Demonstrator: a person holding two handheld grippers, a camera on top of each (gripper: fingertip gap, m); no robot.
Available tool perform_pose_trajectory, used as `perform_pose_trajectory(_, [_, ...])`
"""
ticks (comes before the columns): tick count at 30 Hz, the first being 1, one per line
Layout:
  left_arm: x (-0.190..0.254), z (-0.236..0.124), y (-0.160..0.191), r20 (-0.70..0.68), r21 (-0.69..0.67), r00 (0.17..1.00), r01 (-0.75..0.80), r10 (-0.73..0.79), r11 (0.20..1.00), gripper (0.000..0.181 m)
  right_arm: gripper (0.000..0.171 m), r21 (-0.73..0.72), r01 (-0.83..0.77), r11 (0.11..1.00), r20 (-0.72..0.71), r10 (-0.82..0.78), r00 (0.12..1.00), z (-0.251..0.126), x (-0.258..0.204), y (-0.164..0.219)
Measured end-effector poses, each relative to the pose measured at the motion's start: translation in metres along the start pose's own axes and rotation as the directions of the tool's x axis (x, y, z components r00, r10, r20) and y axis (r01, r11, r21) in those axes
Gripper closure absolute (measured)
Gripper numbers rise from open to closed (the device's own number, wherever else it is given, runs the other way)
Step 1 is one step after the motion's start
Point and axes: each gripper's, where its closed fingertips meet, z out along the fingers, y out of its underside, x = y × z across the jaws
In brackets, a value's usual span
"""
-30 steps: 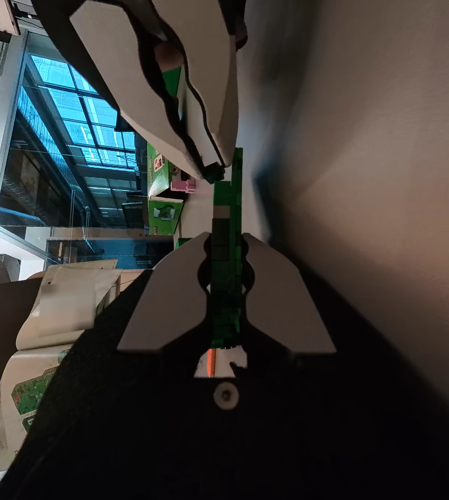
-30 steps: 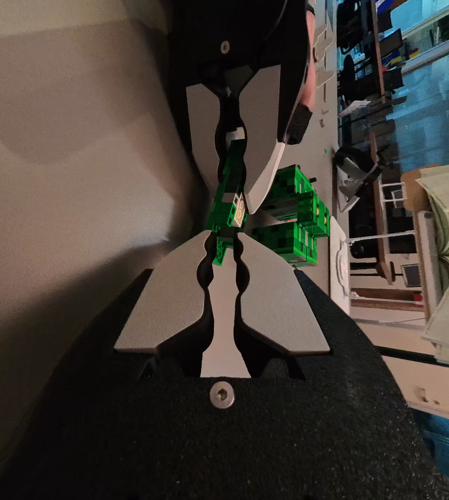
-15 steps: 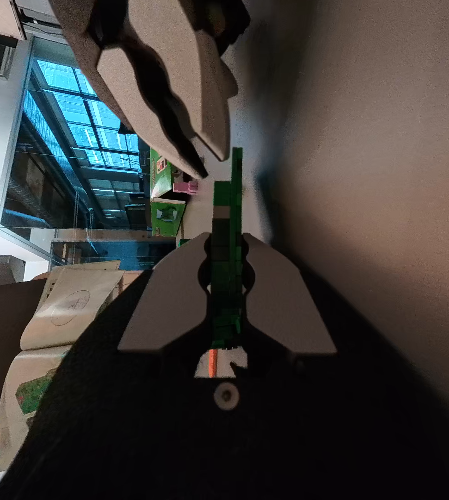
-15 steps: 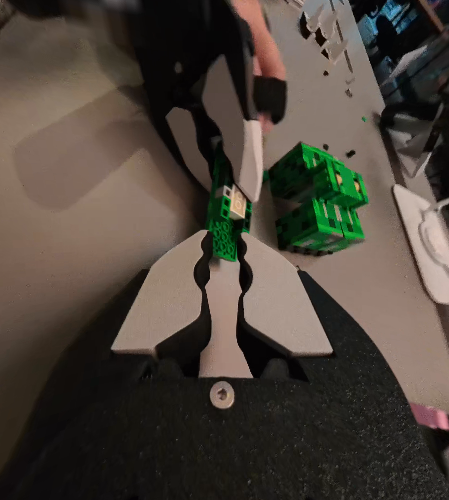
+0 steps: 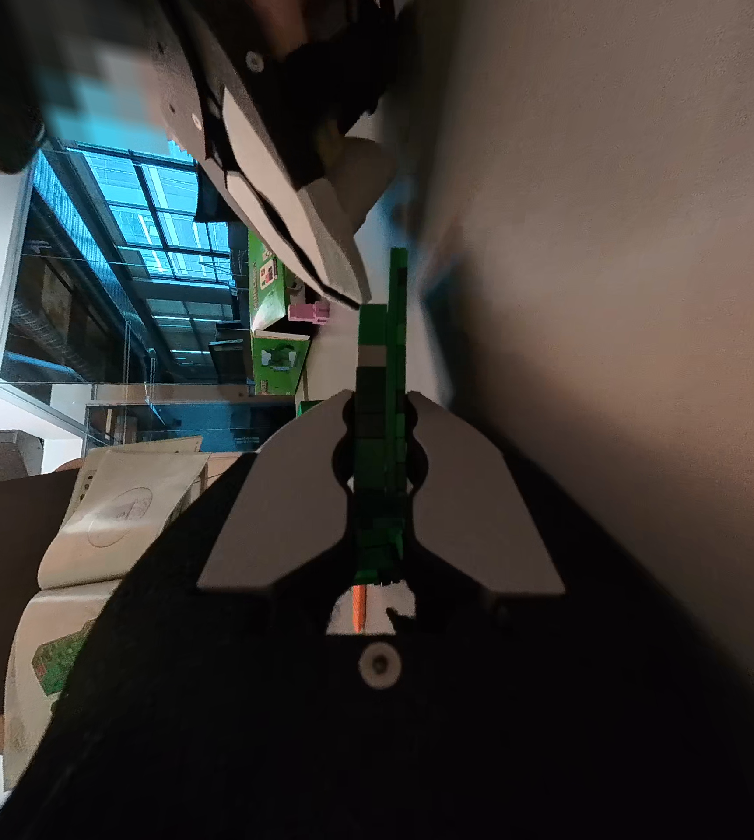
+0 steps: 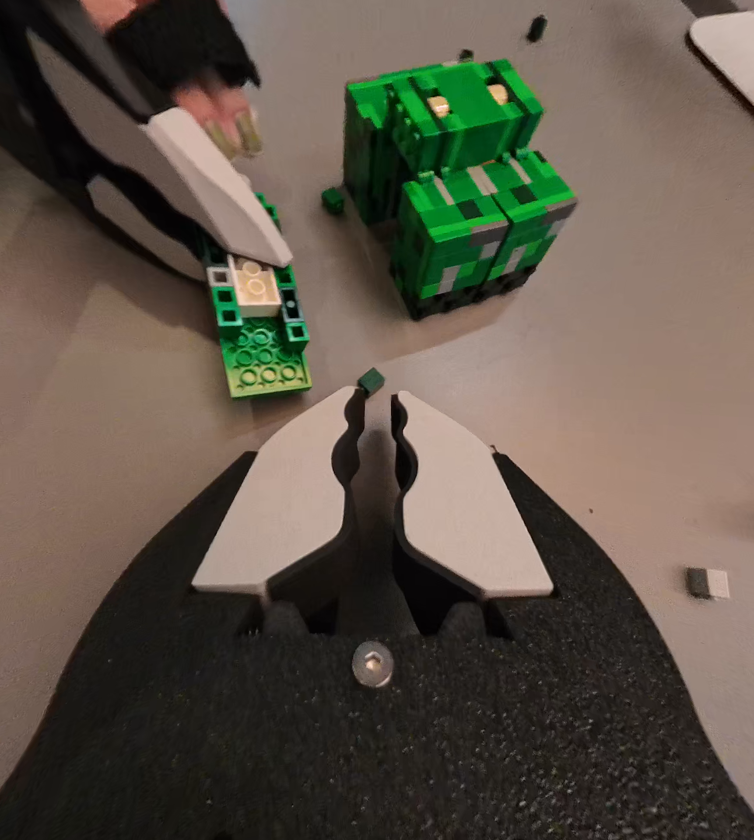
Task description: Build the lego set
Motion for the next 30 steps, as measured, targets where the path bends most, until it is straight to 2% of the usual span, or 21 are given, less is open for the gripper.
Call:
perform_pose_trajectory(4, [-0.001, -0.002, -0.003, 0.019, 0.032, 1.000, -0.007, 0.006, 0.999, 0.164, 0.170, 0.011, -0.125, 0.992, 0.010, 0.125, 0.992, -0.003, 0.002, -0.011])
perform_pose_trajectory(8, [-0.002, -0.003, -0.003, 0.033, 0.065, 0.999, -0.030, 0.028, 0.997, 0.164, 0.162, -0.012, -0.369, 0.929, 0.049, 0.369, 0.928, -0.005, 0.010, -0.023])
perform_pose_trajectory(10, [-0.002, -0.003, -0.001, 0.038, 0.062, 0.998, -0.056, 0.054, 0.996, 0.164, 0.158, -0.098, -0.489, 0.867, 0.057, 0.496, 0.867, -0.002, 0.012, -0.022])
perform_pose_trajectory(13, [-0.001, -0.007, 0.002, 0.037, 0.062, 0.996, -0.085, 0.083, 0.994, 0.164, 0.147, -0.331, -0.593, 0.734, 0.004, 0.630, 0.777, 0.003, 0.007, -0.010])
perform_pose_trajectory(15, [0.000, -0.009, 0.004, 0.030, 0.058, 0.995, -0.092, 0.090, 0.994, 0.164, 0.153, -0.375, -0.614, 0.694, -0.037, 0.651, 0.758, 0.006, 0.010, -0.013])
perform_pose_trajectory(22, [0.002, -0.011, 0.004, 0.018, 0.055, 0.995, -0.101, 0.100, 0.993, 0.164, 0.152, -0.591, -0.604, 0.535, -0.225, 0.610, 0.760, 0.008, 0.002, 0.003])
perform_pose_trajectory(30, [0.003, -0.012, 0.004, 0.015, 0.049, 0.994, -0.112, 0.111, 0.993, 0.164, 0.154, -0.620, -0.595, 0.511, -0.304, 0.542, 0.783, 0.011, 0.002, 0.003])
